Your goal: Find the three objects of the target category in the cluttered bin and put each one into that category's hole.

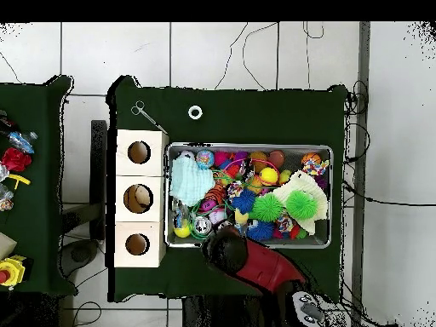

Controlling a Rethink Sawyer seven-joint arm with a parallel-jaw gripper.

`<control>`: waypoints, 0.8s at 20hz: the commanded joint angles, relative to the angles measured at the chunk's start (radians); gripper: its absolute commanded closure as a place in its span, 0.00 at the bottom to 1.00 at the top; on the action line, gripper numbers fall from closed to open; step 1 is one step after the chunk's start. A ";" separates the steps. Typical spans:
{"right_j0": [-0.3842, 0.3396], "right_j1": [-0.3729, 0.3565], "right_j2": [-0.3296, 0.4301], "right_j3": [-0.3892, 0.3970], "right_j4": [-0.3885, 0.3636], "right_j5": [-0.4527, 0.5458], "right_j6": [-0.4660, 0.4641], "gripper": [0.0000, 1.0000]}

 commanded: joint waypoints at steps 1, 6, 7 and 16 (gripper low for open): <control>0.048 0.020 -0.016 -0.060 0.185 0.064 0.303 0.00; 0.173 0.065 -0.108 -0.142 0.304 0.167 0.362 0.00; 0.198 0.076 -0.128 -0.157 0.323 0.190 0.375 0.00; 0.383 0.172 -0.248 -0.274 0.435 0.352 0.510 0.00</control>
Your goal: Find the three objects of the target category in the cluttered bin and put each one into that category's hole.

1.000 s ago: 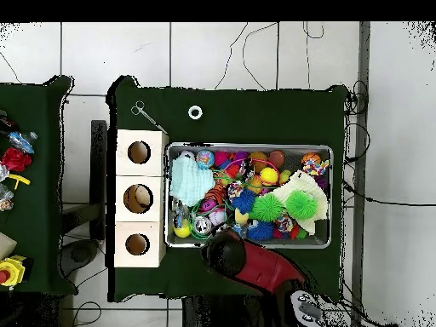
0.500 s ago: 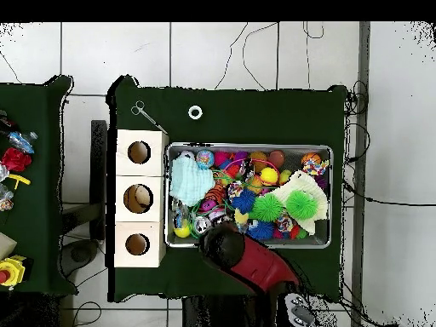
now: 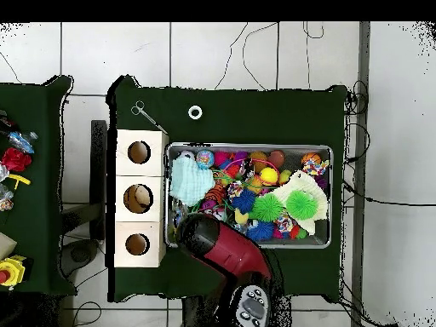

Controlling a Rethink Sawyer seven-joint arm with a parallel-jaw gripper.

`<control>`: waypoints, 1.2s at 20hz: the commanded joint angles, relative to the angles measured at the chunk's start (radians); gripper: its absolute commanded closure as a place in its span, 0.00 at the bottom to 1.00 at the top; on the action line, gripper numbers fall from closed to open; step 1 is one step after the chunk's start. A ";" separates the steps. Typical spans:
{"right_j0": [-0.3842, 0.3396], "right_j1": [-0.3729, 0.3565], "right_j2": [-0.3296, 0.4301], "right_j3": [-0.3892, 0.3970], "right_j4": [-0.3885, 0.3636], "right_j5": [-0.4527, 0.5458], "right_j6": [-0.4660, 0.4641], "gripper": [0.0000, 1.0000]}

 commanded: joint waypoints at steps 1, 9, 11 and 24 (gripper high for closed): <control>0.084 0.105 -0.064 -0.157 0.125 0.163 0.427 0.00; 0.129 0.169 -0.054 -0.147 0.171 0.111 0.464 0.00; 0.129 0.182 -0.058 -0.153 0.176 0.099 0.467 0.00; 0.186 0.216 -0.118 -0.193 0.234 0.128 0.516 0.00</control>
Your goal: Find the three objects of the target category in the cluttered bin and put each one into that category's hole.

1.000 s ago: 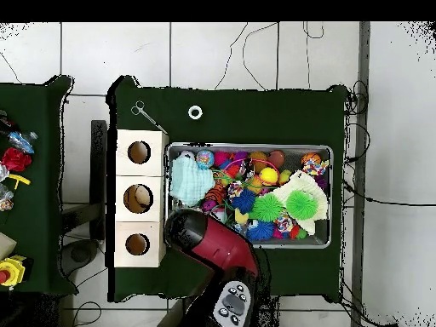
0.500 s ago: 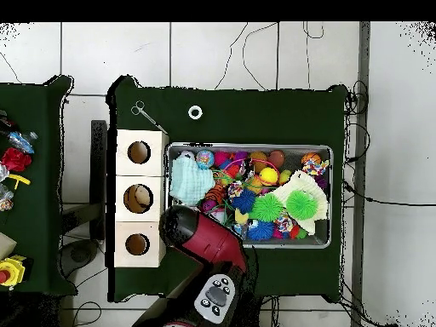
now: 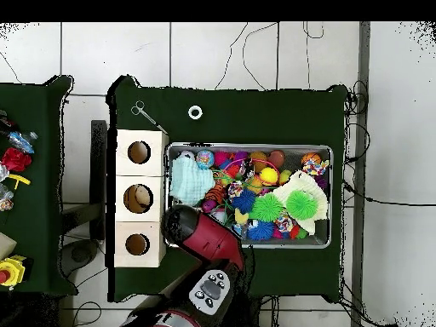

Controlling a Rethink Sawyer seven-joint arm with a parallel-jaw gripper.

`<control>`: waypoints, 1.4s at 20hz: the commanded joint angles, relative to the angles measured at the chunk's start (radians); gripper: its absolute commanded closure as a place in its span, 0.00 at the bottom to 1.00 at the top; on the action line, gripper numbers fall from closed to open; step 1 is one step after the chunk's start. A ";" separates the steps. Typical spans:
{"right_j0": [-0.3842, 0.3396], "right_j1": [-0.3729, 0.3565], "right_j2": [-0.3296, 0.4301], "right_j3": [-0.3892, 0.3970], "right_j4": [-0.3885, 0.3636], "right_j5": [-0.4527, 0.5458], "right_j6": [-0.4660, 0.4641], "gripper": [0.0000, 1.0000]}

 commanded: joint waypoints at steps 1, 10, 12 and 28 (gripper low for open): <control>0.027 0.033 -0.027 -0.100 0.062 0.072 0.327 0.00; 0.035 -0.055 -0.065 -0.112 0.047 0.223 0.327 0.00; 0.029 -0.069 -0.047 -0.103 0.060 0.225 0.325 0.00; 0.005 -0.075 0.025 -0.075 0.155 0.140 0.283 0.00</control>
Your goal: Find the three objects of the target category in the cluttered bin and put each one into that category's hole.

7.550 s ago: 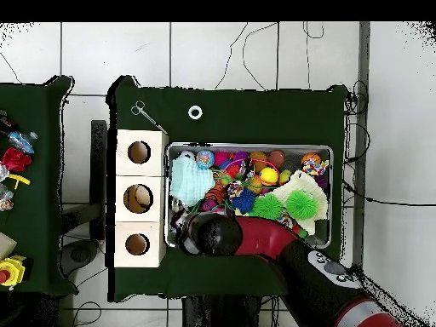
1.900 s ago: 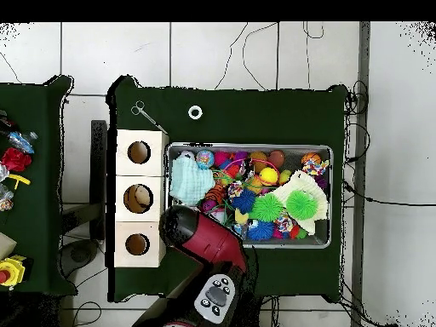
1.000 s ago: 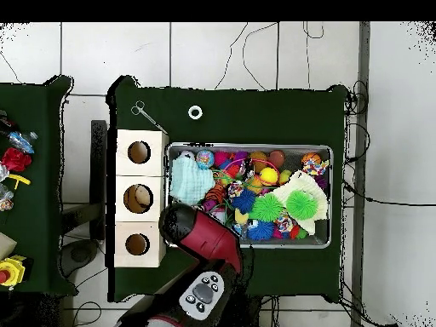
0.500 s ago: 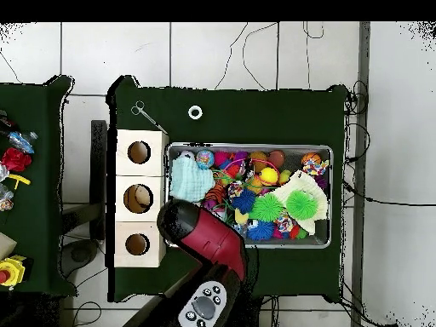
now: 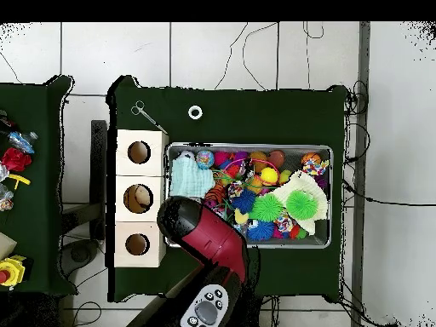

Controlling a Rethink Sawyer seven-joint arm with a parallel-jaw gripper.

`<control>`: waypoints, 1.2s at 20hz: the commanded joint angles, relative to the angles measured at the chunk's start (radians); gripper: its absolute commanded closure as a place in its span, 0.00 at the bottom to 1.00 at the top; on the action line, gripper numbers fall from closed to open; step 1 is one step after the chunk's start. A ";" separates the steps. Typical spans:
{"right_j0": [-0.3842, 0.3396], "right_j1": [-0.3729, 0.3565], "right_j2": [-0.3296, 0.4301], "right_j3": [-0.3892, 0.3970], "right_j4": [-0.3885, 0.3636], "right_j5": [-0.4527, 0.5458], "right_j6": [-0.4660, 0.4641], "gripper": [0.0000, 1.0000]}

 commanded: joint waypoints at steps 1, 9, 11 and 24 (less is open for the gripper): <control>-0.032 0.010 0.109 -0.046 0.078 0.020 0.279 0.00; -0.049 -0.009 0.153 -0.013 0.126 -0.025 0.232 0.00; -0.056 -0.010 0.171 -0.005 0.142 -0.046 0.217 0.00; -0.138 -0.017 0.329 0.071 0.208 -0.209 0.110 0.00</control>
